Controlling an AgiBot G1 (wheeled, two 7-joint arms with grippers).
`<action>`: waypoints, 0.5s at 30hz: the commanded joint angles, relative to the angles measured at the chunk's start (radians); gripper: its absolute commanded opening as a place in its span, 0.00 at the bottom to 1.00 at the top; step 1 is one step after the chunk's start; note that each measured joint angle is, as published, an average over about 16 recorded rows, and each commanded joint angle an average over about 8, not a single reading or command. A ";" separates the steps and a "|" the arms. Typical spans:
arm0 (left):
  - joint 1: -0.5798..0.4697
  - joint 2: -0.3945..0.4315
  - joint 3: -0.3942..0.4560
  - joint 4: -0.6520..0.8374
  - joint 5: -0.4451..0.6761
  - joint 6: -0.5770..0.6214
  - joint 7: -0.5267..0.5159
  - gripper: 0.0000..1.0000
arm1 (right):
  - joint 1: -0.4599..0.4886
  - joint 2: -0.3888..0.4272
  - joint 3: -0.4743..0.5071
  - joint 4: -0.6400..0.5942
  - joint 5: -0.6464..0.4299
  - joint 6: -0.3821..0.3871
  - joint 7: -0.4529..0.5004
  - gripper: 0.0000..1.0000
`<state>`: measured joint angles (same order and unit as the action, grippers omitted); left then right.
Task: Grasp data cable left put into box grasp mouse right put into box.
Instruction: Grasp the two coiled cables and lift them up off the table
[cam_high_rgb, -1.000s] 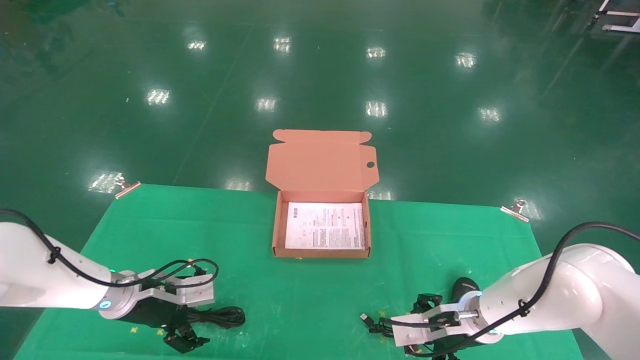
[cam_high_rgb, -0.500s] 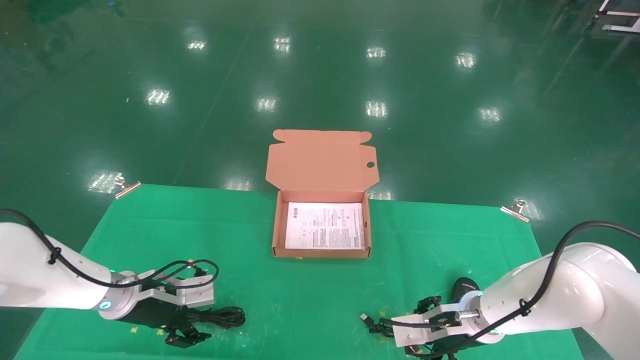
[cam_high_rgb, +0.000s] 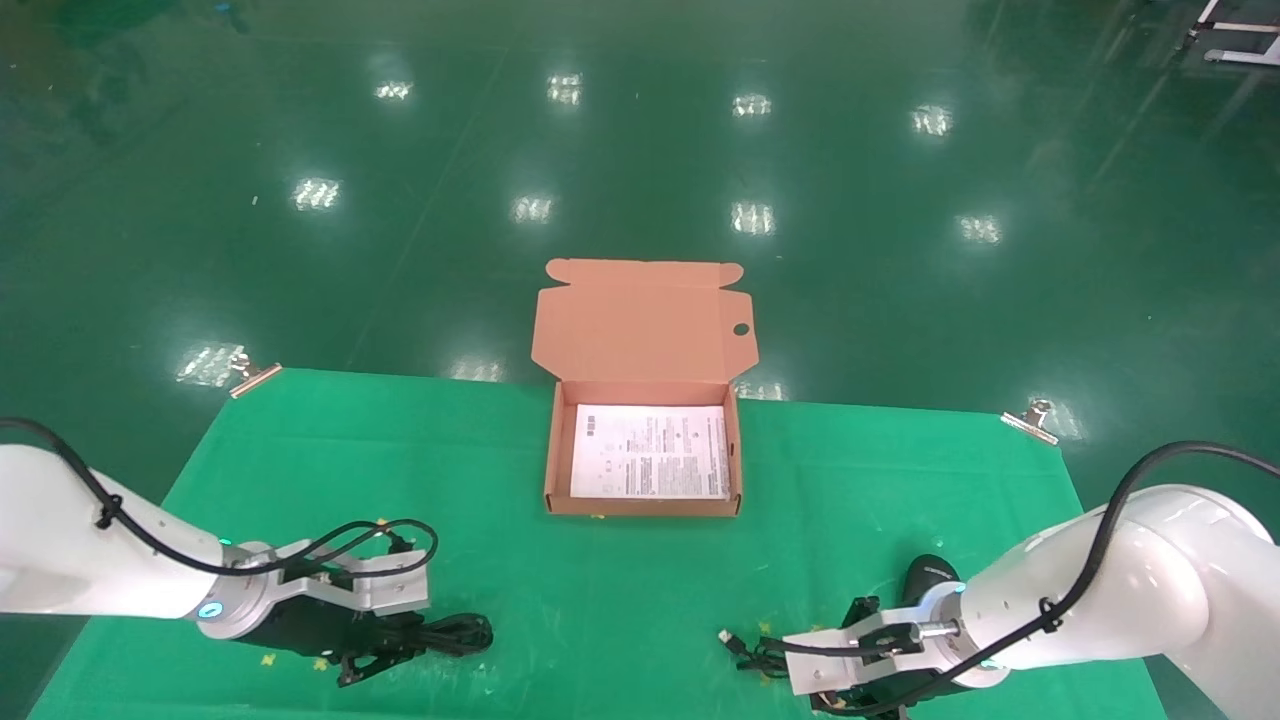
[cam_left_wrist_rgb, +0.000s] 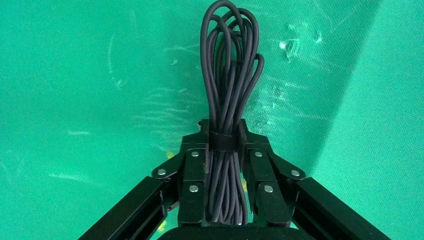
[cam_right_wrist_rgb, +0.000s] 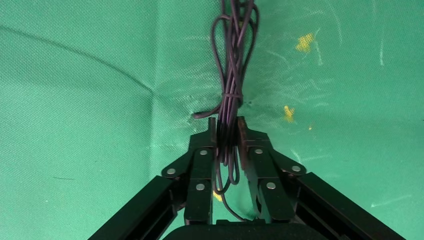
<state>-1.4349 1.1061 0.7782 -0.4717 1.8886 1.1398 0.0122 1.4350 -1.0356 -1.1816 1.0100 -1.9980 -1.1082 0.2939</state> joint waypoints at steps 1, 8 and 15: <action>0.000 0.000 0.000 0.000 0.000 0.000 0.000 0.00 | 0.000 0.000 0.000 0.000 0.000 0.000 0.000 0.00; 0.000 -0.001 0.000 -0.001 0.000 0.001 0.000 0.00 | 0.000 0.000 0.000 0.001 0.000 0.000 0.000 0.00; -0.006 -0.029 -0.007 -0.014 -0.011 0.022 0.012 0.00 | 0.010 0.013 0.007 0.014 0.003 -0.003 0.009 0.00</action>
<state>-1.4448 1.0675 0.7687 -0.4997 1.8780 1.1559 0.0244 1.4542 -1.0055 -1.1669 1.0479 -1.9961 -1.1115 0.3170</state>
